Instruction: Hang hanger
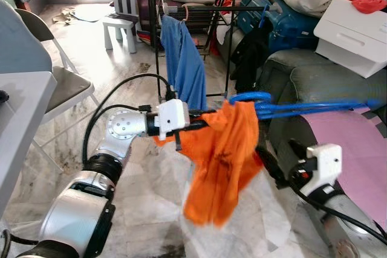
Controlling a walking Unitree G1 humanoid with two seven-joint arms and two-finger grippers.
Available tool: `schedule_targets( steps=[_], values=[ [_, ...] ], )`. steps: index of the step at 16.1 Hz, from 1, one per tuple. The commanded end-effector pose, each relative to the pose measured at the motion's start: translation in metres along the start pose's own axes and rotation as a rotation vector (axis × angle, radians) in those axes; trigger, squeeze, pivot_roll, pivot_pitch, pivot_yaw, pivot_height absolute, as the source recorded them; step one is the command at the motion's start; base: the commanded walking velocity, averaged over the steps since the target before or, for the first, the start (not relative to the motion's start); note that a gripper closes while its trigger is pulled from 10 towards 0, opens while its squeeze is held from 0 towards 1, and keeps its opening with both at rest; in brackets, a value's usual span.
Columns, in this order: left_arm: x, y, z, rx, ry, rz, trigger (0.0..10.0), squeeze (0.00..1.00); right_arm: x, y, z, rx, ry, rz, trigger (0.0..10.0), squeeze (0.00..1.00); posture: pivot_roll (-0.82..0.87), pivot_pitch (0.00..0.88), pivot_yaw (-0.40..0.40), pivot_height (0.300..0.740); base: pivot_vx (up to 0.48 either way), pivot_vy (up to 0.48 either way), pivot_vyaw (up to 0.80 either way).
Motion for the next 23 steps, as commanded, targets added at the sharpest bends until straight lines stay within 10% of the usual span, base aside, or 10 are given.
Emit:
schedule_targets(
  steps=[1, 7, 10, 11, 12, 13, 15, 20, 23],
  values=[
    [-0.004, 0.014, 0.002, -0.037, -0.010, -0.063, 0.0, 0.00, -0.002, -0.003, 0.004, -0.019, 0.016, 0.014, 10.0, 1.00, 0.01, 0.000, -0.062, 0.740, 0.000, 0.000, 0.00],
    [-0.025, 0.044, 0.000, -0.060, -0.046, -0.198, 0.0, 0.00, -0.018, -0.019, 0.031, -0.033, 0.123, 0.069, 10.0, 0.77, 0.01, 0.000, -0.061, 0.740, 0.000, 0.000, 0.00],
    [-0.026, 0.062, 0.017, -0.028, 0.021, -0.262, 0.0, 0.00, -0.013, -0.055, 0.015, -0.048, 0.034, 0.236, 10.0, 0.62, 0.02, 0.000, -0.069, 0.740, 0.000, 0.000, 0.00],
    [-0.024, 0.062, 0.022, -0.034, 0.038, -0.257, 0.0, 0.00, -0.008, -0.061, 0.012, -0.089, 0.015, 0.260, 8.2, 0.53, 0.02, 0.000, -0.070, 0.740, 0.000, 0.000, 0.00],
    [-0.018, 0.061, 0.029, -0.035, 0.068, -0.244, 0.0, 0.00, 0.003, -0.070, 0.006, -0.130, -0.020, 0.299, 0.0, 0.35, 0.02, 0.000, -0.070, 0.740, 0.000, 0.000, 0.00],
    [-0.017, 0.061, 0.031, -0.032, 0.076, -0.240, 0.0, 0.00, 0.007, -0.072, 0.004, -0.142, -0.035, 0.311, 0.0, 0.35, 0.02, 0.000, -0.070, 0.740, 0.000, 0.000, 0.00],
    [-0.011, 0.062, 0.041, -0.032, 0.113, -0.226, 0.0, 0.00, 0.027, -0.083, -0.012, -0.183, -0.125, 0.354, 0.0, 0.00, 0.01, 0.000, -0.071, 0.740, 0.000, 0.000, 0.00],
    [-0.004, 0.053, 0.046, -0.035, 0.135, -0.176, 0.0, 0.00, 0.063, -0.078, -0.052, -0.156, -0.304, 0.371, 0.0, 0.00, -0.01, 0.000, -0.070, 0.740, 0.000, 0.000, 0.00],
    [0.012, 0.012, 0.021, 0.029, 0.078, -0.036, 0.0, 0.00, 0.081, -0.027, -0.124, -0.067, -0.598, 0.246, 0.0, 0.00, -0.02, 0.000, -0.064, 0.740, 0.000, 0.000, 0.00]
  ],
)
Point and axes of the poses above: a point about 5 cm out from each wrist's last joint towards the gripper, its own x axis pointing back from the gripper into the wrist, its own y axis along the axis of the wrist's last joint, z = x × y, the point moved 5 cm from there along -x, pointing out of the wrist towards the gripper, and after that the axes turned 4 degrees about x, right-handed, at the moved point
